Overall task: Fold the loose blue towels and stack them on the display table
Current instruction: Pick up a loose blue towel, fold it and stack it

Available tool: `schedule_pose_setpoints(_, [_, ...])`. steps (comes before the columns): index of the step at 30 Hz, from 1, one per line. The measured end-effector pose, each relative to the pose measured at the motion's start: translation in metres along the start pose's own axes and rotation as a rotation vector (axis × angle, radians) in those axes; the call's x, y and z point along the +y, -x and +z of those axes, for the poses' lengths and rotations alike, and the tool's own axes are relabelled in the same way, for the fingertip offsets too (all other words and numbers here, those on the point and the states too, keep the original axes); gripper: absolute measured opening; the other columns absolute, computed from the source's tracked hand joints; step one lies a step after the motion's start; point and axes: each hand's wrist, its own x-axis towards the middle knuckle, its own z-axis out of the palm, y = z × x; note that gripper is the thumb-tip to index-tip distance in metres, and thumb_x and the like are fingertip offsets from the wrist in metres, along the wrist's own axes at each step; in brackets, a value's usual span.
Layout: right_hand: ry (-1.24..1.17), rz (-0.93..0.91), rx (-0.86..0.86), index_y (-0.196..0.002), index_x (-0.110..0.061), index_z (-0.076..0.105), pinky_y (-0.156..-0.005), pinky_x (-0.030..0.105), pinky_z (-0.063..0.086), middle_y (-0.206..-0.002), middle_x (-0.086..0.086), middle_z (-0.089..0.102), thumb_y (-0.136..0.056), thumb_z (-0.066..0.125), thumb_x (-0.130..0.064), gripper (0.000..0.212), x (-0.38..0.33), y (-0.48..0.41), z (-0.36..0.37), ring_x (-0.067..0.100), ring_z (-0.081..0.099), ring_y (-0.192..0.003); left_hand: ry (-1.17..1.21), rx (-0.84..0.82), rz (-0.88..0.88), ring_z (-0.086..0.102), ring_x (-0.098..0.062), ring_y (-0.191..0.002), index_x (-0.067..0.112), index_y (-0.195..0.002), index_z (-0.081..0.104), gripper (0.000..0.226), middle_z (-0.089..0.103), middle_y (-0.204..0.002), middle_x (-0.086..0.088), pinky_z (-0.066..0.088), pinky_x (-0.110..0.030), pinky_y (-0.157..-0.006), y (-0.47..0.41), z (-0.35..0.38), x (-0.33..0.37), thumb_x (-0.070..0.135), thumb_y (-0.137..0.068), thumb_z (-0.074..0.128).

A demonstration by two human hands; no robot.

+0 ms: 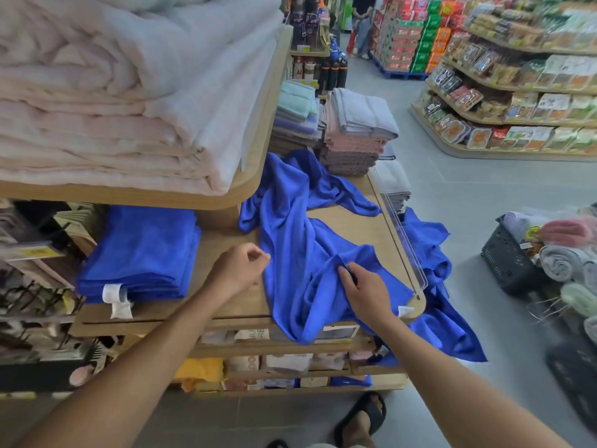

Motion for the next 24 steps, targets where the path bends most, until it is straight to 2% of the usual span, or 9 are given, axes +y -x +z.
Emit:
schedule_pose_setpoints(3, [0.065, -0.044, 0.049, -0.066, -0.02, 0.04, -0.046, 0.027, 0.026, -0.051, -0.001, 0.046, -0.105, 0.048, -0.044, 0.046, 0.002, 0.003, 0.005, 0.019, 0.048, -0.051, -0.03, 0.144, 0.057, 0.067, -0.026, -0.101, 0.017, -0.108, 0.065, 0.022, 0.066, -0.097, 0.002, 0.051, -0.037, -0.09, -0.054, -0.004, 0.011, 0.028, -0.09, 0.068])
schedule_pose_setpoints(7, [0.064, -0.065, 0.069, -0.064, -0.025, 0.036, -0.045, 0.024, 0.023, -0.049, -0.004, 0.039, -0.105, 0.05, -0.041, 0.046, 0.003, 0.003, 0.006, 0.017, 0.044, -0.049, -0.139, 0.159, 0.091, 0.064, -0.036, -0.105, 0.016, -0.093, 0.057, 0.013, 0.067, -0.105, -0.017, 0.048, -0.041, -0.085, -0.11, 0.0, 0.037, 0.027, -0.091, 0.064])
schedule_pose_setpoints(9, [0.059, -0.067, 0.071, -0.063, -0.027, 0.033, -0.045, 0.025, 0.024, -0.048, -0.004, 0.038, -0.104, 0.051, -0.04, 0.047, 0.004, 0.003, 0.006, 0.017, 0.043, -0.047, -0.165, 0.134, 0.036, 0.062, -0.039, -0.109, 0.006, -0.112, 0.057, 0.032, 0.065, -0.11, -0.017, 0.046, -0.039, -0.083, -0.131, 0.005, 0.051, 0.028, -0.09, 0.063])
schedule_pose_setpoints(12, [0.068, -0.057, 0.067, -0.063, -0.025, 0.033, -0.045, 0.024, 0.023, -0.048, -0.003, 0.039, -0.101, 0.05, -0.043, 0.046, 0.004, 0.003, 0.006, 0.02, 0.045, -0.049, -0.101, 0.153, -0.022, 0.053, -0.036, -0.13, 0.004, -0.146, 0.042, 0.066, 0.053, -0.143, -0.019, 0.043, -0.041, -0.106, -0.155, 0.008, 0.071, 0.028, -0.09, 0.067])
schedule_pose_setpoints(13, [0.073, -0.055, 0.069, -0.063, -0.024, 0.033, -0.045, 0.026, 0.024, -0.048, -0.003, 0.039, -0.1, 0.049, -0.045, 0.046, 0.003, 0.003, 0.006, 0.02, 0.045, -0.049, -0.027, 0.163, -0.022, 0.056, -0.034, -0.127, 0.005, -0.151, 0.035, 0.072, 0.054, -0.142, -0.016, 0.046, -0.041, -0.105, -0.163, 0.008, 0.076, 0.027, -0.091, 0.067])
schedule_pose_setpoints(15, [0.084, -0.057, 0.075, -0.063, -0.025, 0.031, -0.045, 0.027, 0.024, -0.048, -0.003, 0.038, -0.097, 0.045, -0.049, 0.045, 0.002, 0.003, 0.006, 0.019, 0.043, -0.049, 0.205, 0.151, -0.042, 0.069, -0.028, -0.093, 0.01, -0.157, 0.026, 0.078, 0.057, -0.121, -0.005, 0.056, -0.038, -0.08, -0.179, 0.007, 0.086, 0.026, -0.093, 0.067])
schedule_pose_setpoints(18, [0.099, -0.052, 0.079, -0.062, -0.027, 0.028, -0.046, 0.025, 0.023, -0.048, -0.004, 0.038, -0.096, 0.044, -0.05, 0.044, 0.003, 0.003, 0.007, 0.018, 0.043, -0.05, 0.452, 0.174, -0.108, 0.057, -0.016, -0.055, 0.012, -0.152, 0.033, 0.069, 0.058, -0.091, 0.002, 0.048, -0.028, -0.051, -0.202, 0.008, 0.095, 0.024, -0.093, 0.067])
schedule_pose_setpoints(21, [0.115, -0.043, 0.086, -0.062, -0.026, 0.027, -0.047, 0.026, 0.024, -0.049, -0.004, 0.037, -0.096, 0.045, -0.049, 0.044, 0.005, 0.003, 0.008, 0.018, 0.042, -0.051, 0.503, 0.162, -0.146, 0.049, -0.017, -0.049, 0.008, -0.131, 0.053, 0.043, 0.056, -0.07, -0.006, 0.04, -0.024, -0.046, -0.216, 0.012, 0.099, 0.017, -0.091, 0.066])
schedule_pose_setpoints(24, [0.108, -0.05, 0.09, -0.062, -0.025, 0.028, -0.047, 0.027, 0.026, -0.049, -0.004, 0.037, -0.096, 0.046, -0.047, 0.044, 0.006, 0.003, 0.008, 0.019, 0.042, -0.051, 0.335, 0.217, 0.054, 0.062, -0.023, -0.075, 0.008, -0.119, 0.068, 0.032, 0.067, -0.085, -0.009, 0.048, -0.026, -0.061, -0.217, 0.018, 0.114, 0.004, -0.089, 0.057])
